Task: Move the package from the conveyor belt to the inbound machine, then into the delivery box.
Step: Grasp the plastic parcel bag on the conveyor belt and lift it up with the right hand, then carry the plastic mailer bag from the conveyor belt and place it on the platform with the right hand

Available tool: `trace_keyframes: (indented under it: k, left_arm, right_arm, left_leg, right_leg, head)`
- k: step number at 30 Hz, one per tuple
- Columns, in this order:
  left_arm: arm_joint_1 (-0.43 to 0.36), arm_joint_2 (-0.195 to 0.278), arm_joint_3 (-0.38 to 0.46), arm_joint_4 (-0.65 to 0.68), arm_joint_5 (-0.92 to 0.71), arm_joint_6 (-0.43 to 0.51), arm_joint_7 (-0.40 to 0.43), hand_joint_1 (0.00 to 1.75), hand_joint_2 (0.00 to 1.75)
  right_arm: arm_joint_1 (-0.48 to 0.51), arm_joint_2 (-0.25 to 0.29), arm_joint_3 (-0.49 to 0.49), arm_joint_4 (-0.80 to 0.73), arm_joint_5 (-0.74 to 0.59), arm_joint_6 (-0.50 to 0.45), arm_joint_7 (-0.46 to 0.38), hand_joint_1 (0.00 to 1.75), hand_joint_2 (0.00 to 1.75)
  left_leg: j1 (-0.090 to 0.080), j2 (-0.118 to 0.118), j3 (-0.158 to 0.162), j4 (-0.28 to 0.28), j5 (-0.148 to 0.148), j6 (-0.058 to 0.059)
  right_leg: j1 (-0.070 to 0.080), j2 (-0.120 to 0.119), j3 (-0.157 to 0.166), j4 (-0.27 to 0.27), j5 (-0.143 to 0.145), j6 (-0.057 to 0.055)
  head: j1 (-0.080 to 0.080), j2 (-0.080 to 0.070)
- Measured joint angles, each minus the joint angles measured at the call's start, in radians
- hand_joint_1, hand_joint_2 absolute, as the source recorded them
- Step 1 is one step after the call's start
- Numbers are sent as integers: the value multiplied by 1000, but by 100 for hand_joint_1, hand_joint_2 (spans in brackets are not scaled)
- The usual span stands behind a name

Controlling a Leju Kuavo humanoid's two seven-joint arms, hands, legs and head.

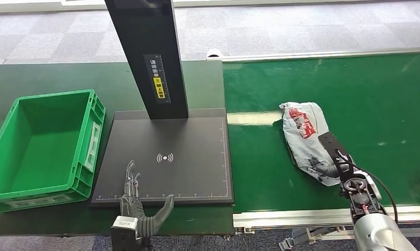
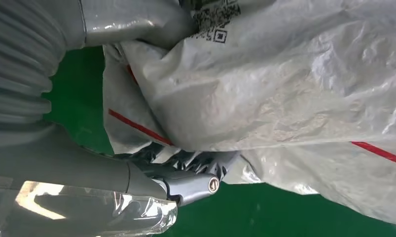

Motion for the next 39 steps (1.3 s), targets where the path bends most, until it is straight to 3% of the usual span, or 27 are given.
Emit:
trace_keyframes:
  k: [8,14,24,28,32,39]
  left_arm:
    - [1,0,1,0,-7,0,0,0,175]
    - [6,0,5,0,-15,0,0,0,175]
    - [9,-3,13,0,-16,0,0,0,175]
    - [13,-7,19,0,-25,0,0,0,175]
    - [17,-14,34,0,-34,0,0,0,175]
    - [16,-18,43,0,-15,0,0,0,175]
  right_arm:
    - [-8,6,0,5,14,2,-2,175,175]
    - [-7,10,0,4,14,-71,-66,175,175]
    - [-6,13,0,3,14,-84,-78,175,175]
    - [-9,22,-1,-18,19,-162,-193,175,175]
    - [-18,66,6,-116,28,-200,-346,175,175]
    - [69,206,130,-423,-67,-62,-424,175,175]
  left_leg:
    - [0,0,0,0,0,0]
    - [0,0,0,0,0,0]
    - [0,0,0,0,0,0]
    - [0,0,-1,0,0,0]
    - [0,1,0,0,0,0]
    - [2,1,1,0,0,-1]
  right_leg:
    - [0,0,0,0,0,0]
    - [0,0,0,0,0,0]
    - [0,0,0,0,0,0]
    - [0,0,0,0,0,0]
    - [0,1,0,0,0,0]
    - [2,0,0,0,0,0]
  head:
    - [0,0]
    - [0,0]
    - [0,0]
    - [0,0]
    - [0,0]
    - [0,0]
